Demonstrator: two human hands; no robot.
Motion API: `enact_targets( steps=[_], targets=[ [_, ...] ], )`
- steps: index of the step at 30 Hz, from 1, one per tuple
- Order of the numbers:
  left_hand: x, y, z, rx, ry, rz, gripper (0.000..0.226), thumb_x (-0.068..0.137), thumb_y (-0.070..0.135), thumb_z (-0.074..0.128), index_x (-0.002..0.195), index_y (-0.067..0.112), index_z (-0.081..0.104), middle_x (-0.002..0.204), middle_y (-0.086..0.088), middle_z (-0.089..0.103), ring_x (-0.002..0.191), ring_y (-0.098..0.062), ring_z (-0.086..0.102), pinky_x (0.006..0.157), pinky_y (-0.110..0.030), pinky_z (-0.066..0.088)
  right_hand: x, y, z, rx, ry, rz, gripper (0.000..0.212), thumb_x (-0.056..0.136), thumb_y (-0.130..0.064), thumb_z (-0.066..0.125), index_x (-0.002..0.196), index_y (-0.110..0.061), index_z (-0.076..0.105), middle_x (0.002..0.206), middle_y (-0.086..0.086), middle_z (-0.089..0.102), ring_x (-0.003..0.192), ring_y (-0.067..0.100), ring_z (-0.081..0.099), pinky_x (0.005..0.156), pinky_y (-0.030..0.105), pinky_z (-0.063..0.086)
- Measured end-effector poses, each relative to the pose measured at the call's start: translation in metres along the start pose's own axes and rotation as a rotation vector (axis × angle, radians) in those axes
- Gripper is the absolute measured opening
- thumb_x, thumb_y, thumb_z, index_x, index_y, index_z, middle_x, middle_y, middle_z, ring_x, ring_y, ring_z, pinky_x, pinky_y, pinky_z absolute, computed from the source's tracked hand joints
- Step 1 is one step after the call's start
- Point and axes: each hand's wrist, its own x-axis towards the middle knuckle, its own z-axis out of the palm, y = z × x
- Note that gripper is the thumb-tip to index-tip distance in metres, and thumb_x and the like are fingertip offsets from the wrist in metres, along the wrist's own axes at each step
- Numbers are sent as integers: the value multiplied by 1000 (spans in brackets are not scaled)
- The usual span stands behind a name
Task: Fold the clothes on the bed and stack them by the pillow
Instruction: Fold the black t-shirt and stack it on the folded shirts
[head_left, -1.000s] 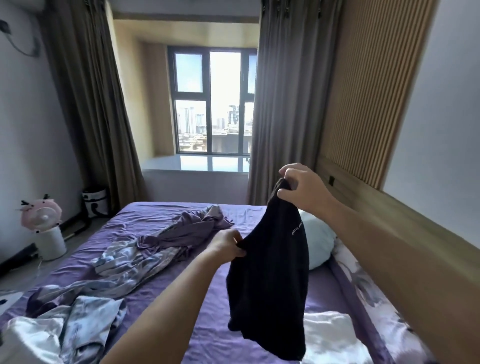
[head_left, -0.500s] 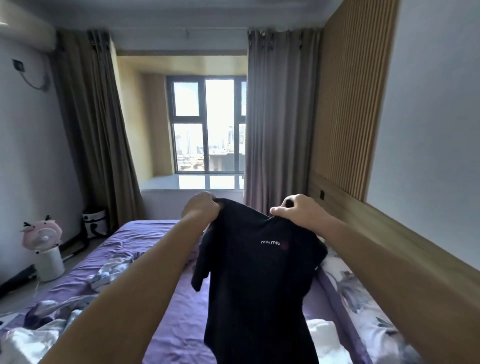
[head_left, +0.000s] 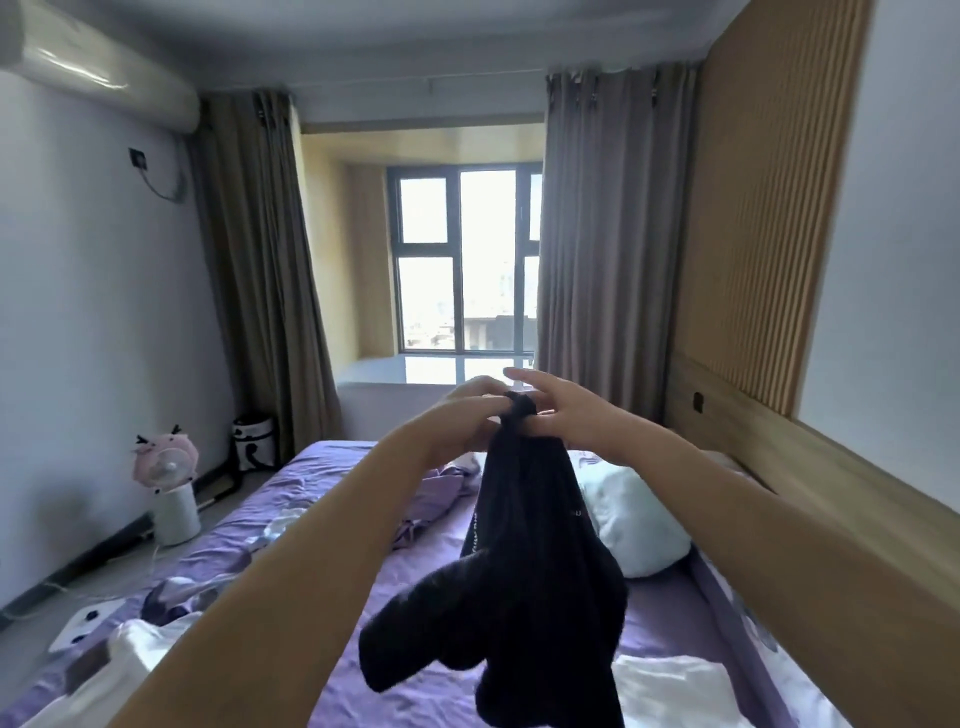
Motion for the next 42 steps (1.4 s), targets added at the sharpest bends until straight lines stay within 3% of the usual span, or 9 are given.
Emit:
enact_targets(
  steps=[4,10,13,16,23,28,33,39,42],
  targets=[
    [-17,-17,-26,-78,53,-44,31,86,29,68,100,12,46,82,-7,58,62,-17,60,55,-25,49,12,-12,22,-119,61,-21,20,84,-8,64,104,-8,67,98,8,68,89,16,63,81,30,52],
    [-44,-67,-47,254,-97,-60,75,76,37,77,137,28,34,120,-5,57,103,-11,61,84,-20,51,31,-23,41,-320,223,82,8,81,-17,66,84,-10,63,81,3,61,80,20,58,69,29,46],
    [-47,-97,-51,484,-25,19,106,57,43,83,146,30,25,129,-2,52,119,-18,53,100,-38,46,30,-37,45,-287,255,104,13,82,-18,66,71,-18,59,73,-1,57,72,16,56,62,25,43],
    [-48,-111,-50,555,59,179,93,53,38,78,135,38,35,119,4,56,113,-18,55,92,-44,50,27,-48,51,-231,269,138,21,82,-19,67,65,-22,57,67,-4,56,65,12,54,57,22,41],
    [-71,-122,-27,901,338,156,105,77,33,63,149,27,-14,156,-6,6,134,-30,34,105,-42,35,20,-61,70,-90,384,259,17,80,-22,64,85,-6,65,83,12,66,79,27,63,70,35,51],
    [-71,-132,-44,1028,358,306,63,95,5,34,150,4,4,157,-19,0,135,-36,31,106,-40,33,12,-69,74,-78,445,308,24,78,-23,66,93,-4,67,94,16,69,89,30,66,76,37,54],
    [-75,-108,-88,613,309,253,48,76,-9,42,115,14,59,104,-9,66,97,-23,60,75,-21,39,-15,-63,70,-129,396,373,23,77,-26,73,92,-11,67,89,8,71,83,22,69,72,32,57],
    [-104,-95,-103,588,162,118,31,90,26,52,121,30,51,114,-7,60,101,-19,55,91,-27,39,-60,-39,75,-146,354,484,28,76,-31,76,94,-13,64,86,4,69,77,16,67,60,24,49],
    [-126,-89,-101,962,22,240,76,80,63,58,143,34,27,137,-3,51,121,-19,52,100,-33,40,-78,-26,78,-227,340,523,30,72,-37,78,91,-19,63,91,3,68,84,17,65,69,27,49]
  ],
)
